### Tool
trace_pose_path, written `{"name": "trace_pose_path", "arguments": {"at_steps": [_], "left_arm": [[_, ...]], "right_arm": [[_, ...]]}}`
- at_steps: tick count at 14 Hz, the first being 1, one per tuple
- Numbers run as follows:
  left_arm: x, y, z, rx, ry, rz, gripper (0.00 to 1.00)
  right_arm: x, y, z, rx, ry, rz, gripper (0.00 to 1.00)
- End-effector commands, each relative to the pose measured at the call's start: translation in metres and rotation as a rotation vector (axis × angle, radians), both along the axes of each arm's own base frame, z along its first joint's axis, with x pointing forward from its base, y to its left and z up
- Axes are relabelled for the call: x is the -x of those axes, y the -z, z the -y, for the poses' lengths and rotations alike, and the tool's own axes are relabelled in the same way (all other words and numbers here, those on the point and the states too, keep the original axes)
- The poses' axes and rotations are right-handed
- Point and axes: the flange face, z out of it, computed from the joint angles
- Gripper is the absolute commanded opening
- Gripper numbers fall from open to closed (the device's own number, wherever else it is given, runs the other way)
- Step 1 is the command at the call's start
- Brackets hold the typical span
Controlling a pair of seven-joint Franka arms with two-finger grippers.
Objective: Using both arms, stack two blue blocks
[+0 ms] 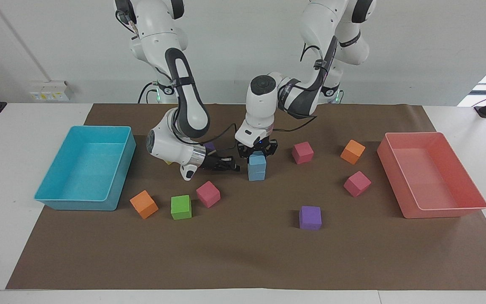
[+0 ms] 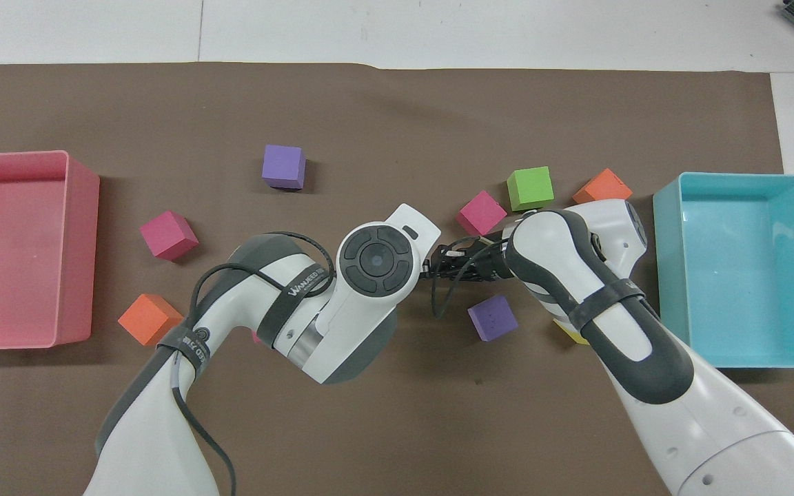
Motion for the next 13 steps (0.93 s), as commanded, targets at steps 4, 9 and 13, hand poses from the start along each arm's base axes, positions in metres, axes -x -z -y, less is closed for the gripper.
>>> {"name": "trace_pose_path", "arguments": {"at_steps": [4, 9, 13], "left_arm": [[0.0067, -0.0024, -0.0032, -0.006, -0.005, -0.010, 0.37], [0.0058, -0.0017, -0.0049, -0.006, -0.009, -0.012, 0.52], [0.0051, -0.0017, -0.0056, -0.006, -0.011, -0.012, 0.80]], "right_arm": [[0.0038, -0.0002, 0.0017, -0.029, -0.008, 0.015, 0.00], [0.0040, -0.0003, 0.0010, -0.028, -0.008, 0.016, 0.00], [0.0040, -0.0003, 0.0010, -0.028, -0.008, 0.016, 0.00]]}}
